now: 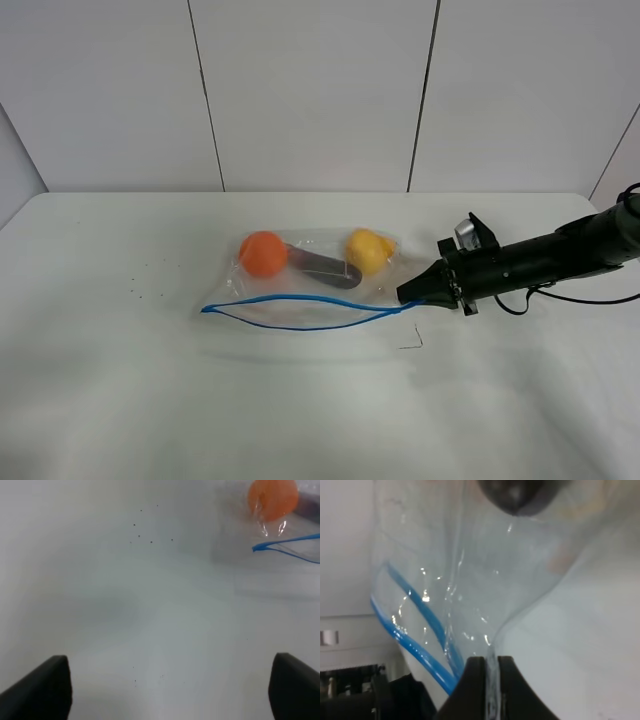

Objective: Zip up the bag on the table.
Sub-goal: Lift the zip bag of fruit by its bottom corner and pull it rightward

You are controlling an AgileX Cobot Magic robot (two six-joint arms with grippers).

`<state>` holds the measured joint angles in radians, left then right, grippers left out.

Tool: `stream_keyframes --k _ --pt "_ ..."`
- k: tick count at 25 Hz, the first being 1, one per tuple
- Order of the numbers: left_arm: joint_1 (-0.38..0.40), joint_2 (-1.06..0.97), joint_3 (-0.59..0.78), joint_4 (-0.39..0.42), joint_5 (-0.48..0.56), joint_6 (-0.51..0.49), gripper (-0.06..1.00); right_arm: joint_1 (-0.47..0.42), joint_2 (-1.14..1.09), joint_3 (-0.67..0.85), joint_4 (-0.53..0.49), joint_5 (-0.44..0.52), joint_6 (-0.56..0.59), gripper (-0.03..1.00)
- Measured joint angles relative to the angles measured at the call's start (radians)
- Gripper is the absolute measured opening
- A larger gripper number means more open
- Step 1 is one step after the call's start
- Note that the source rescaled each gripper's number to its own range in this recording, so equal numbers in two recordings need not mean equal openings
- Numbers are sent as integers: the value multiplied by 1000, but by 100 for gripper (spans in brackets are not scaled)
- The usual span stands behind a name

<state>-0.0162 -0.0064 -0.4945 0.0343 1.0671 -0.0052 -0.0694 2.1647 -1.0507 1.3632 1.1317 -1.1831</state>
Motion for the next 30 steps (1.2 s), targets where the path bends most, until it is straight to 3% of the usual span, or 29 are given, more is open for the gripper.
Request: stream_keyframes --k 7,21,27,30 --pt "0 0 0 16 0 0 85 0 0 0 0 54 10 0" --pt "0 0 0 29 -5 5 85 0 -101 0 9 69 22 0" --pt "0 200 -69 -34 -56 130 85 0 -101 1 -3 69 28 0" --pt "0 374 -144 32 -141 205 85 0 -101 1 -4 69 45 0"
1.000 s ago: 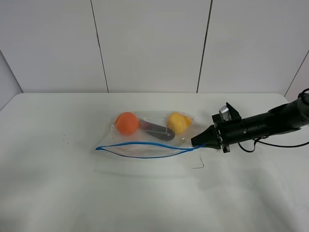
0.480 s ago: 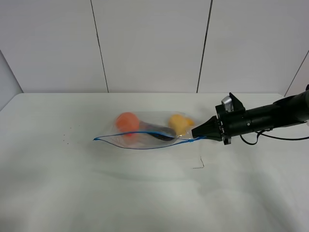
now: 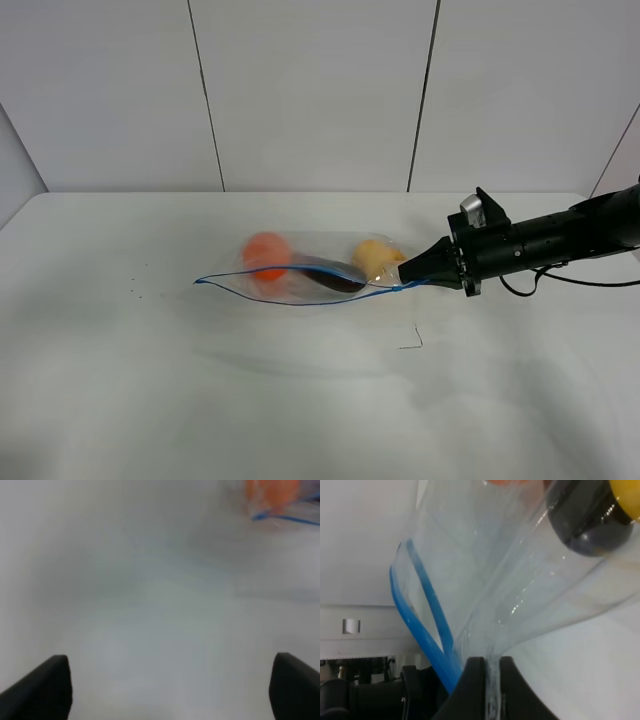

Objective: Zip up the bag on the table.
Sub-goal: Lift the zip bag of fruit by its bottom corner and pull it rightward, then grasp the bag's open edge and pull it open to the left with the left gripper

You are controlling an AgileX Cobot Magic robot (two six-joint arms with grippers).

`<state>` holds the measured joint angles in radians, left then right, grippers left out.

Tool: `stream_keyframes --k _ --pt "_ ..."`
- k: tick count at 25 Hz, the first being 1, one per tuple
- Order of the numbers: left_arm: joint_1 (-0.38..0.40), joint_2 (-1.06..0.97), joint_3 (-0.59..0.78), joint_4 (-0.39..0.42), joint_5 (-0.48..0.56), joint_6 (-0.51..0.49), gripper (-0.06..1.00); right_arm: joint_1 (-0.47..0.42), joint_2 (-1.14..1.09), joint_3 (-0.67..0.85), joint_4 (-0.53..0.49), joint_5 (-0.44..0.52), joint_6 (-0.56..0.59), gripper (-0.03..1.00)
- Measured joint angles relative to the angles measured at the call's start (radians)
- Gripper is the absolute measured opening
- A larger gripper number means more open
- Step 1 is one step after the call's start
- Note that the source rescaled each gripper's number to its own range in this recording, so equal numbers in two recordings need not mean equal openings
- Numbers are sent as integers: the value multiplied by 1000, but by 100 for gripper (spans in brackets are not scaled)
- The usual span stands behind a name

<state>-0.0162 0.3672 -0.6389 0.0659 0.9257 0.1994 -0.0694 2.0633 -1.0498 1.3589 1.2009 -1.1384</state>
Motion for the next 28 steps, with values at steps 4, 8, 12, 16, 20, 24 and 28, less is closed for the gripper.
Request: stream_keyframes --k 4,8,12,16,20,24,28 --pt "0 225 -137 78 -97 21 85 0 0 0 0 -1 6 0" --pt "-42 398 -220 52 -160 71 85 0 0 0 -6 -8 7 0" --pt "-217 517 -228 123 -200 85 84 0 0 0 -9 -9 8 0" --pt "-476 602 -228 400 -205 -93 83 0 0 0 -9 -12 23 0" --pt "-731 711 -211 738 -208 -383 83 0 0 0 -10 -18 30 0" --pt "-956 872 -181 1015 -183 -605 83 0 0 0 -12 -25 34 0" --pt "-1110 1042 -177 1248 -159 -774 83 0 0 0 -16 -25 41 0"
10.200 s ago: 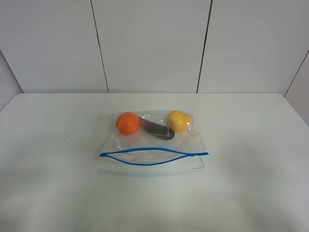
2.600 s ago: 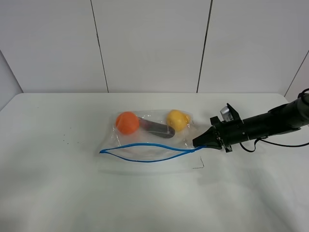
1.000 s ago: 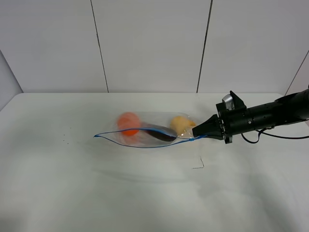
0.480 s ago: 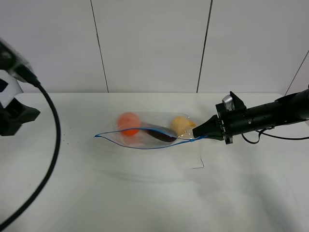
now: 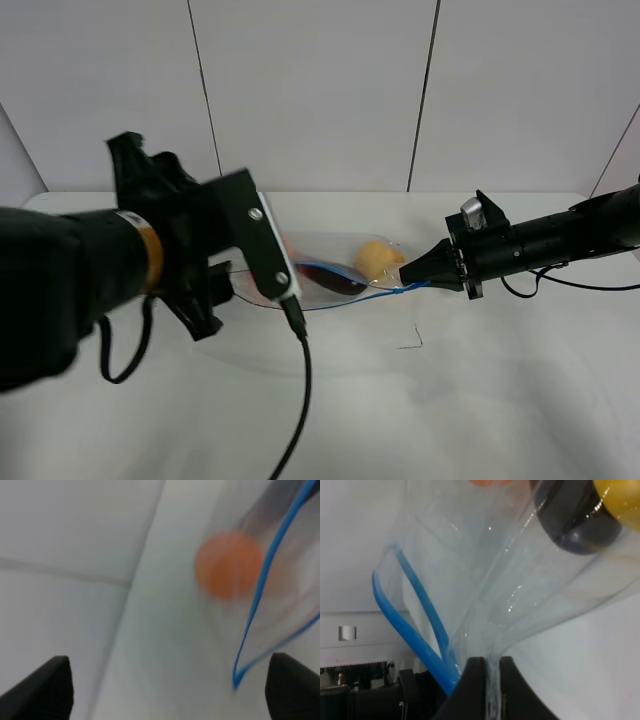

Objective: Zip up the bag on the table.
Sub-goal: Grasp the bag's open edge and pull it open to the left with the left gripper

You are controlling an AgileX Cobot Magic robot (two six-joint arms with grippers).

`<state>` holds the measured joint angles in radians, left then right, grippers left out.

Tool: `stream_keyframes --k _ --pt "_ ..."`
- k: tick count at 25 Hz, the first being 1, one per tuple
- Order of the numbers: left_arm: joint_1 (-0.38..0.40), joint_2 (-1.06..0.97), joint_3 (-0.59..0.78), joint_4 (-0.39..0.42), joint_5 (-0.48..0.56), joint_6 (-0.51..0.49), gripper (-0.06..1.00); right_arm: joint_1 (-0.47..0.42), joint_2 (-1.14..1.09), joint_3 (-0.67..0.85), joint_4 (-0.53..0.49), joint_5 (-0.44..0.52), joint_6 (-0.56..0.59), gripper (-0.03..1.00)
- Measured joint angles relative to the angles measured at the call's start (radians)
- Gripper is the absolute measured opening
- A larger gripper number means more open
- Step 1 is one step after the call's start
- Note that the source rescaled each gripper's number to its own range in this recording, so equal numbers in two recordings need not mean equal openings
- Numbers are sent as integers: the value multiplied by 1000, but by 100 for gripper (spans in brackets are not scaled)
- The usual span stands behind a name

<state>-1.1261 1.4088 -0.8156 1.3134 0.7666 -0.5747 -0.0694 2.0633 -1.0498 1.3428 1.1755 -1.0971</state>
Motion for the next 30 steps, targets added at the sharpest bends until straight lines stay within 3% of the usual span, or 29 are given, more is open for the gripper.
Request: stream_keyframes --k 7,9,12,16,30 --pt "-114 255 0 336 -26 -203 83 0 0 0 -1 0 15 0" --pt "-124 296 0 391 -34 -282 83 0 0 0 -1 1 24 0" --pt "-132 336 -20 409 -55 -373 83 0 0 0 -1 1 38 0" --pt "-134 383 -88 419 -89 -411 83 0 0 0 -1 1 41 0" --pt "-134 640 -337 427 -99 -359 81 0 0 0 0 17 45 0"
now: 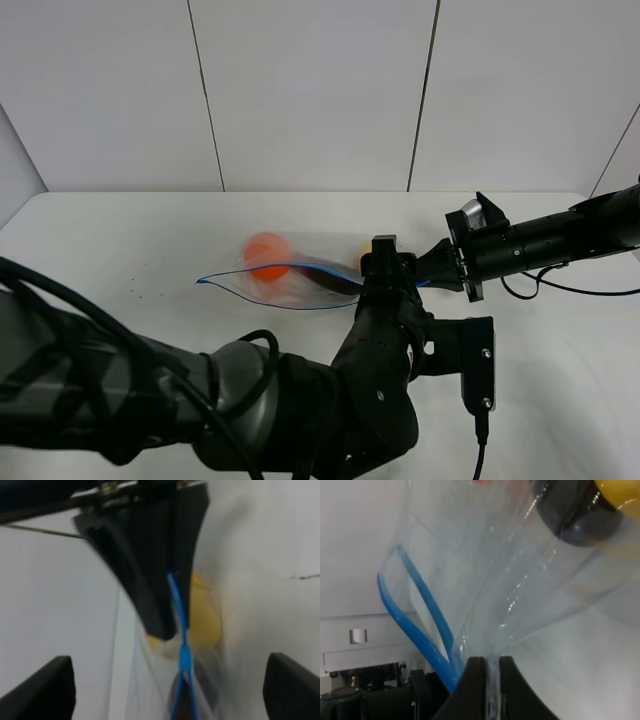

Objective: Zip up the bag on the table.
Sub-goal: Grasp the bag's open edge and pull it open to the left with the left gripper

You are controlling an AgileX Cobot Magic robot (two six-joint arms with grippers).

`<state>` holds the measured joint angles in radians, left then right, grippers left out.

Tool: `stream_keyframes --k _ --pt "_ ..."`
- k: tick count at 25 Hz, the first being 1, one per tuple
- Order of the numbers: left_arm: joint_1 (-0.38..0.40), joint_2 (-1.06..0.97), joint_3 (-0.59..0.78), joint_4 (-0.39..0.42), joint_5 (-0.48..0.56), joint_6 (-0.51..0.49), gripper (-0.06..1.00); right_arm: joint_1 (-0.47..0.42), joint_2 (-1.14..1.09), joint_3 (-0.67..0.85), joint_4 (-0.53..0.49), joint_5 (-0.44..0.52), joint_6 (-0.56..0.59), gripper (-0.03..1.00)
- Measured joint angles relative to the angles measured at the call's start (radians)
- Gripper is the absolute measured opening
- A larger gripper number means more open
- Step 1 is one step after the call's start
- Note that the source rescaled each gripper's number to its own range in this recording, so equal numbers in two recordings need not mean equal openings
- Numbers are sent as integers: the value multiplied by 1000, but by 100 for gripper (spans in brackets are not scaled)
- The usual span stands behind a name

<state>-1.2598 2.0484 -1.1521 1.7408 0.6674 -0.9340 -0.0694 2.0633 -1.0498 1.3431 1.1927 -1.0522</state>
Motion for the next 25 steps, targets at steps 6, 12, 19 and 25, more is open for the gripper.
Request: stream_keyframes --k 6,12,19,25 --pt "1 33 -36 0 -1 15 81 0 0 0 1 7 0 0" --pt "36 33 -40 0 -3 21 73 0 0 0 1 7 0 0" --pt "58 33 -40 0 -33 24 65 0 0 0 1 7 0 0" --pt "59 33 -40 0 -36 24 52 0 0 0 2 7 0 0"
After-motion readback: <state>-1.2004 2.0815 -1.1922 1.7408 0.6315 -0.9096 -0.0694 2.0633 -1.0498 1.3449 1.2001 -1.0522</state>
